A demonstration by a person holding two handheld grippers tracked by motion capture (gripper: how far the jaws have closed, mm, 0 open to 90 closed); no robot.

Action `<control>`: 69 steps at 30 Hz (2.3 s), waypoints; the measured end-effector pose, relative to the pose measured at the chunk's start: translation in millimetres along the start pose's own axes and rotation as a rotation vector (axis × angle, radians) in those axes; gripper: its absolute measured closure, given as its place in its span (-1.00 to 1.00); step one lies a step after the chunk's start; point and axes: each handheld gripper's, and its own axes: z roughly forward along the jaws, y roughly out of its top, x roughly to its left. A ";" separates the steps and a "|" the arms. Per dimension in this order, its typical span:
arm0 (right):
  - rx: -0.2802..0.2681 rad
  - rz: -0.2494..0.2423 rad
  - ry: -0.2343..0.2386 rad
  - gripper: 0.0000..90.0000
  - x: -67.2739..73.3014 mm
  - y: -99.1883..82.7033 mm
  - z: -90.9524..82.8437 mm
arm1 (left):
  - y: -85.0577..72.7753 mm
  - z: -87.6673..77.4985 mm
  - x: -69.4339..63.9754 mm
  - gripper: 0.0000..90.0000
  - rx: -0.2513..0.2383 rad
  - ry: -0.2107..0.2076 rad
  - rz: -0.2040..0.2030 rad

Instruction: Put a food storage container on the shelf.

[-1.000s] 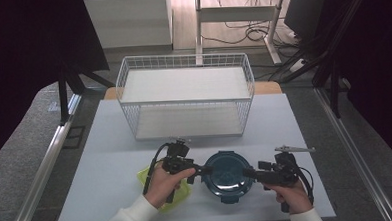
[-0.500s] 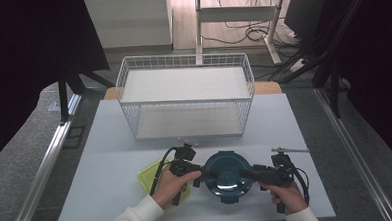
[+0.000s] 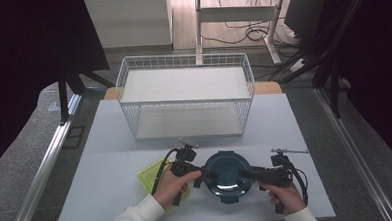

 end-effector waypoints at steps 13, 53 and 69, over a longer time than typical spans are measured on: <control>0.072 0.086 0.021 -0.73 -3.5 -5.8 9.9 | -1.2 7.2 -0.2 -0.81 0.017 -0.055 -0.022; -0.032 0.147 0.018 -0.13 -2.3 -8.4 -6.7 | -8.8 -7.1 -10.0 -0.25 -0.060 -0.039 -0.091; -0.078 0.075 0.011 -0.12 11.7 2.7 -12.6 | 1.1 -21.7 -17.3 -0.24 -0.099 -0.025 -0.043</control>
